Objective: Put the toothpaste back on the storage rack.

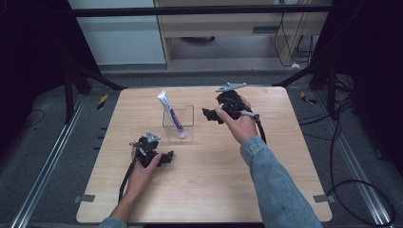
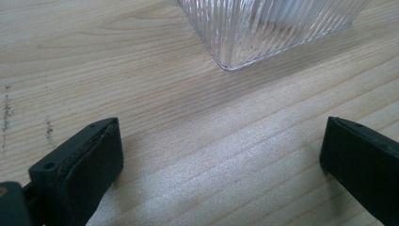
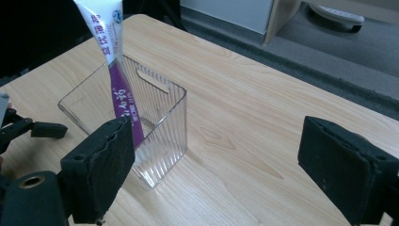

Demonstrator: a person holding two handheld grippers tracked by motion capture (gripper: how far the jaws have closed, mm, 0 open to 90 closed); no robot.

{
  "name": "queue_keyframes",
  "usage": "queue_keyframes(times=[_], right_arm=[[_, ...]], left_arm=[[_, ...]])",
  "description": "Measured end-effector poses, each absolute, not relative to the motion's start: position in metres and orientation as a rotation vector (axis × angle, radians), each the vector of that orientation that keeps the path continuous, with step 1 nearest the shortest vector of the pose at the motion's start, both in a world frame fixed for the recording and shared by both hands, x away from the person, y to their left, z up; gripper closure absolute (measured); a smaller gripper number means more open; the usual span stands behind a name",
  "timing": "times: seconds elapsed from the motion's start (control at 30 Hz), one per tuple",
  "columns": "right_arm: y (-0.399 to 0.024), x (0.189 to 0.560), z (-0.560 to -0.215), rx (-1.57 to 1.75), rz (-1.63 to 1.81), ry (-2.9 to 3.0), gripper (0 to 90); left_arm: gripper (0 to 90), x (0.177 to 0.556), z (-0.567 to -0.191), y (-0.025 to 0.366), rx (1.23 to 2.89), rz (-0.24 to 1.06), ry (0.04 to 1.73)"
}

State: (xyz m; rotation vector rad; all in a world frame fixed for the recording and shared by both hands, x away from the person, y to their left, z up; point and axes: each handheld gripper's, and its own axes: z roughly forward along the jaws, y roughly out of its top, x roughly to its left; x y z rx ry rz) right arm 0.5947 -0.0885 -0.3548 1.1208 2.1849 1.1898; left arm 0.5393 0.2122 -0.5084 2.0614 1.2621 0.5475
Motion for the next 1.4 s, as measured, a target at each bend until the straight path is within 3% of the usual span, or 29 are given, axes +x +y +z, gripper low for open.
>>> queue_keyframes(times=[1.4], right_arm=[[-0.169,0.573,-0.390,1.240,1.099,2.108,11.2]], left_arm=[[0.0,0.540,-0.508,0.212,2.067,0.548,1.259]])
